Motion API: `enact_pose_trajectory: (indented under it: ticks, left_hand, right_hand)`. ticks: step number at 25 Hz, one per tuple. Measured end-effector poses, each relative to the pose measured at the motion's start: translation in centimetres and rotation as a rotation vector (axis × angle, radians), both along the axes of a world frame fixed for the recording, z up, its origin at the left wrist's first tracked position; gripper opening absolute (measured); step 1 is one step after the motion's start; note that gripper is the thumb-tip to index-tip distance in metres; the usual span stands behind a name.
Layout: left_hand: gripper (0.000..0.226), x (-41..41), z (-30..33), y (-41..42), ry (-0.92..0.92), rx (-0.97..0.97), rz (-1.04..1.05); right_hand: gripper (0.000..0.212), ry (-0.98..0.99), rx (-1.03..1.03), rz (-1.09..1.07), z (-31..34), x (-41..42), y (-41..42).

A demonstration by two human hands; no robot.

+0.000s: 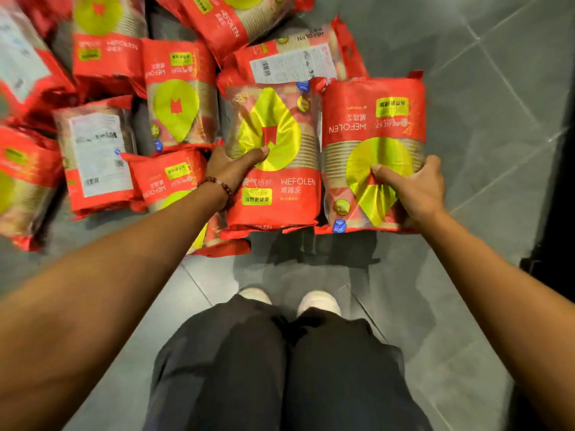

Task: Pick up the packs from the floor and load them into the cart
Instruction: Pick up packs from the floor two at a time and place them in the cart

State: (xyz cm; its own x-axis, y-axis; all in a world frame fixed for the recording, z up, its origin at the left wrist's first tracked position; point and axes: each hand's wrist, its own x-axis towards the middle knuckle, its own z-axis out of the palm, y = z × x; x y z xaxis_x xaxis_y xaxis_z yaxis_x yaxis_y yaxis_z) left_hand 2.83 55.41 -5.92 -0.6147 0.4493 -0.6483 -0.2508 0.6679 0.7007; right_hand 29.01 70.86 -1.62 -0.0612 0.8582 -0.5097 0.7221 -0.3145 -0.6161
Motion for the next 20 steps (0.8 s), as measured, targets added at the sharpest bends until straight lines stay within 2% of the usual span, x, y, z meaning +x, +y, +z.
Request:
enact_pose_trajectory:
  ticks: [7,13,16,20]
  left_hand:
    - [0.104,-3.1,24.3,-5.2,0.006,0.121,0.177]
    - [0.065,-5.6,44.5,-12.7,0.082,0.199,0.274]
    - [0.091,-6.3,53.1,-17.7,0.132,0.219,0.383]
    - [0.090,-6.9,61.2,-24.7,0.166,0.267,0.503]
  right_hand:
    - [0.070,0.109,0.035,0.137,22.9,-5.9,-2.2]
    - [0.058,0.214,-0.009,0.282,41.7,-11.6,-5.8]
    - [0.059,0.243,0.003,0.403,50.4,-15.0,-8.6]
    - [0.075,0.306,0.011,0.563,58.1,-19.6,-13.5]
